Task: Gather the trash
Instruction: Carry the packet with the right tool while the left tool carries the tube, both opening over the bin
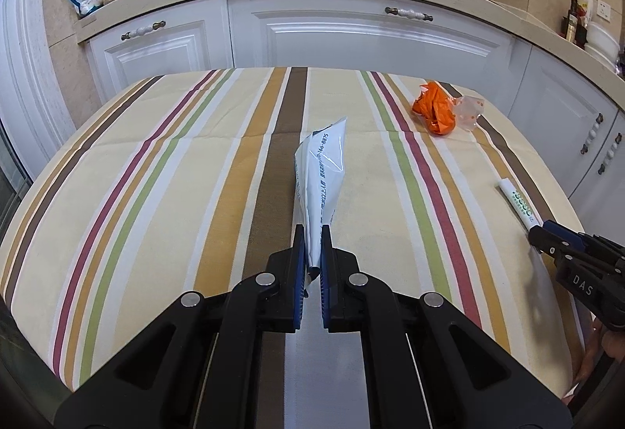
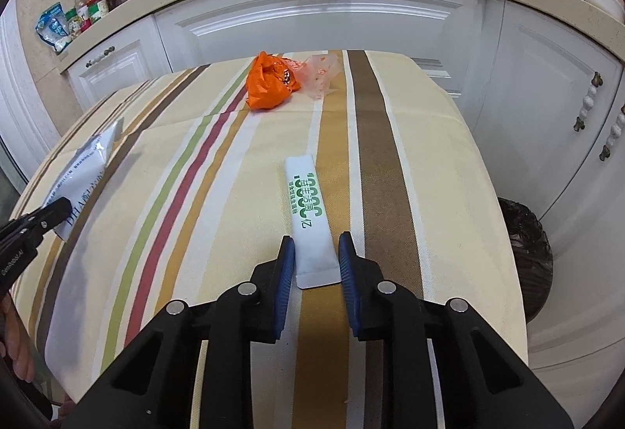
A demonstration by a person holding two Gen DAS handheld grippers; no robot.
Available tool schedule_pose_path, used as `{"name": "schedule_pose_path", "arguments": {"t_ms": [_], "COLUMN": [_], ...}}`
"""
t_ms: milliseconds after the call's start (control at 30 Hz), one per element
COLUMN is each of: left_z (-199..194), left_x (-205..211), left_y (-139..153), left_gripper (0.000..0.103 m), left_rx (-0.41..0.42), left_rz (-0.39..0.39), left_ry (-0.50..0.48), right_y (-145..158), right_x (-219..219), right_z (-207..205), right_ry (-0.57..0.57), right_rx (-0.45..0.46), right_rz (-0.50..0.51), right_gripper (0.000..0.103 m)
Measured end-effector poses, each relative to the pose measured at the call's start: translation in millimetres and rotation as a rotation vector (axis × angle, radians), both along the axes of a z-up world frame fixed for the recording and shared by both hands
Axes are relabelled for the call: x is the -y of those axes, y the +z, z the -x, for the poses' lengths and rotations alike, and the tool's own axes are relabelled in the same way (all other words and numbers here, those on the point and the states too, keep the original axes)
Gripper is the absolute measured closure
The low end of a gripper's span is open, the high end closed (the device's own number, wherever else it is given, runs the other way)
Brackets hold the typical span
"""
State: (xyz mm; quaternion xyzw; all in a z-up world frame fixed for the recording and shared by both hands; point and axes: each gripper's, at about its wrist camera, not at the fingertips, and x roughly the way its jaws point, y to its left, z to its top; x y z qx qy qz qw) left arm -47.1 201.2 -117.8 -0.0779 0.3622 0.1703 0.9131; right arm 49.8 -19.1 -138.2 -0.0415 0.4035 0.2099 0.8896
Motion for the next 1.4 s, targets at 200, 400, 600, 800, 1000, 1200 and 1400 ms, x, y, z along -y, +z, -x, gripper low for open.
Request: {"name": "schedule_pose_path", "arguments": {"t_ms": [200,400,600,800,1000,1200,1400], "left_z": [0,0,0,-4,-12,-27,-43], "left_x": [2,1,9,29,56,91,138], "left_y": [-1,-4,-1,10,21,31,45], "left_gripper": [0.097,0.097,0.097,0.097,0.097,0.097,0.097], "left_rx": [-0.007,-0.018,-0.008,0.016,0.041,0.055,0.089], "left_rz": [-0.007,-0.011,-0.016,-0.022,-0.028,-0.014,-0.039], "left_ry": [0.006,0.007,-0.011,-0.057,-0.116,-0.198,-0.296], "right_y": [-2,1,17,30,42,53,60], "right_x": [-3,-3,5,22,46,78,113], "right_z": [0,2,10,13,15,18,19], "right_ry": [0.017,0.023,0.006,-0.021,-0.069,-0.135,-0.213], "right_rx": [-0.001,0.024,0.107,0.155,0.183,0.220,0.245], "right_rz": [0.003,0.008,0.034,0.030,0.009,-0.015,-0.032], "right_gripper": [0.078,0.078,0.079,0.079,0.079,0.079,0.079]}}
